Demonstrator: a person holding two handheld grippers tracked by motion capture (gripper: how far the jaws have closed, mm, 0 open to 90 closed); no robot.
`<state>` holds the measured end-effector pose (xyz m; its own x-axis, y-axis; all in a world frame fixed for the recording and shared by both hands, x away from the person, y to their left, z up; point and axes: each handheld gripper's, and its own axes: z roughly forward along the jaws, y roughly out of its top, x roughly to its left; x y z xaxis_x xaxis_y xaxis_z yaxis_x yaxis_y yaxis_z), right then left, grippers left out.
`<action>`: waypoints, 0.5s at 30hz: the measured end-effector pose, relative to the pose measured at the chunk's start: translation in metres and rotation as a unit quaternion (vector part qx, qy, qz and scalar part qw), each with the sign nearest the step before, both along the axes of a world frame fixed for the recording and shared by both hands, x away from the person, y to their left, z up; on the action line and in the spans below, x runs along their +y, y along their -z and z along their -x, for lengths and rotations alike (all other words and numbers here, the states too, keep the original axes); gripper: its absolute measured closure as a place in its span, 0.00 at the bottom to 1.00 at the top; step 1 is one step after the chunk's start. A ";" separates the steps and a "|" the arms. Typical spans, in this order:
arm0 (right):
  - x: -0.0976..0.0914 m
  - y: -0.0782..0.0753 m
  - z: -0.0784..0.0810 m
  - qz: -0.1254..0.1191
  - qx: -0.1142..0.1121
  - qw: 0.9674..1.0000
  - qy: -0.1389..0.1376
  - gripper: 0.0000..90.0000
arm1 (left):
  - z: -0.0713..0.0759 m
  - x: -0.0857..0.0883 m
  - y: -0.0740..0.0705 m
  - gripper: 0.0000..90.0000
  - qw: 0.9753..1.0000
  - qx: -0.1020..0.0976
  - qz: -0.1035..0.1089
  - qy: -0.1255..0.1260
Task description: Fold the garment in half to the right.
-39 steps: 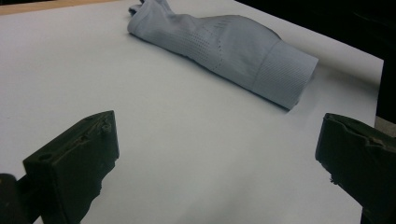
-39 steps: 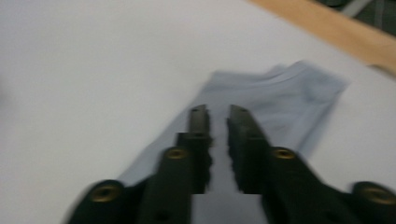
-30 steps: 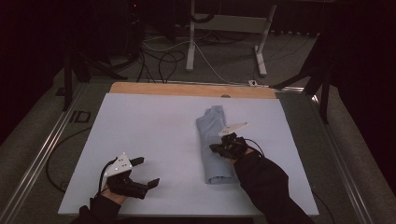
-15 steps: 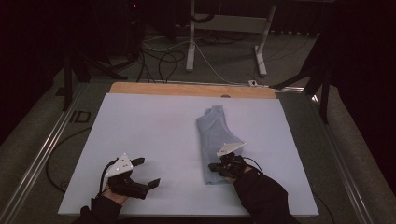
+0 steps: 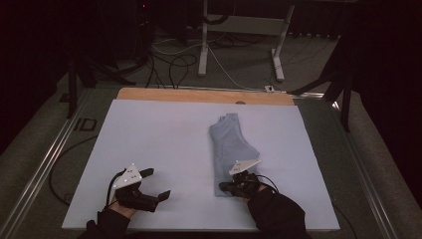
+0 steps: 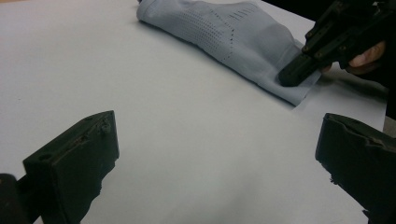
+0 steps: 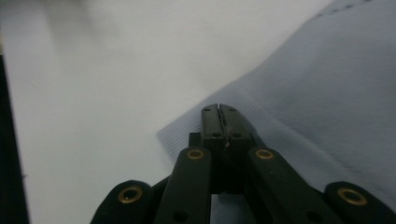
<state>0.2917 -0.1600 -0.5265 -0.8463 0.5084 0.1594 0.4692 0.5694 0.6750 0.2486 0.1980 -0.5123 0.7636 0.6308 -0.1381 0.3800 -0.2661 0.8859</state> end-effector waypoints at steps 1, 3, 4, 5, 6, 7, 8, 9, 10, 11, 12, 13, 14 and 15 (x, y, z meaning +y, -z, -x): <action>0.005 0.002 0.004 0.004 0.000 1.000 -0.013 1.00 | 0.000 0.000 0.000 0.00 1.000 0.001 0.001 -0.001; 0.007 0.002 0.005 0.009 -0.006 1.000 -0.011 1.00 | 0.000 0.000 0.000 0.00 1.000 0.000 0.001 -0.001; 0.009 0.001 0.006 0.015 -0.010 1.000 -0.013 1.00 | 0.000 0.000 0.000 0.00 1.000 0.000 0.000 0.000; 0.009 0.001 0.006 0.015 -0.010 1.000 -0.013 1.00 | 0.000 0.000 0.000 0.00 1.000 0.000 0.000 0.000; 0.009 0.001 0.006 0.017 -0.012 1.000 -0.015 1.00 | 0.000 0.001 0.000 0.00 1.000 -0.001 0.000 -0.001; 0.008 0.001 0.005 0.013 -0.010 1.000 -0.015 1.00 | 0.000 0.001 0.000 0.00 1.000 0.000 0.001 -0.001; 0.007 0.002 0.004 0.007 -0.001 1.000 -0.010 1.00 | 0.000 0.001 0.000 0.00 1.000 0.000 0.001 -0.001; 0.007 0.002 0.004 0.007 -0.001 1.000 -0.010 1.00 | 0.001 0.001 0.000 0.00 1.000 -0.001 0.001 -0.001; 0.006 0.001 0.003 0.003 0.000 1.000 -0.011 1.00 | 0.000 0.001 0.000 0.00 1.000 -0.001 0.000 -0.001; 0.004 -0.001 0.001 -0.011 0.008 1.000 -0.007 1.00 | 0.000 0.002 0.000 0.00 1.000 -0.001 0.001 -0.003; 0.003 -0.003 0.000 -0.021 0.011 1.000 -0.007 1.00 | 0.000 0.002 0.000 0.00 1.000 0.000 0.002 -0.003; 0.002 -0.006 0.000 -0.028 0.010 1.000 -0.009 1.00 | 0.000 0.002 0.000 0.00 1.000 -0.001 0.001 -0.002; 0.002 -0.009 0.000 -0.031 0.004 0.999 -0.009 1.00 | 0.000 0.002 0.000 0.00 1.000 -0.002 0.000 -0.002; 0.002 -0.009 0.000 -0.031 0.004 0.999 -0.009 1.00 | 0.000 0.002 0.000 0.00 1.000 -0.002 0.000 -0.002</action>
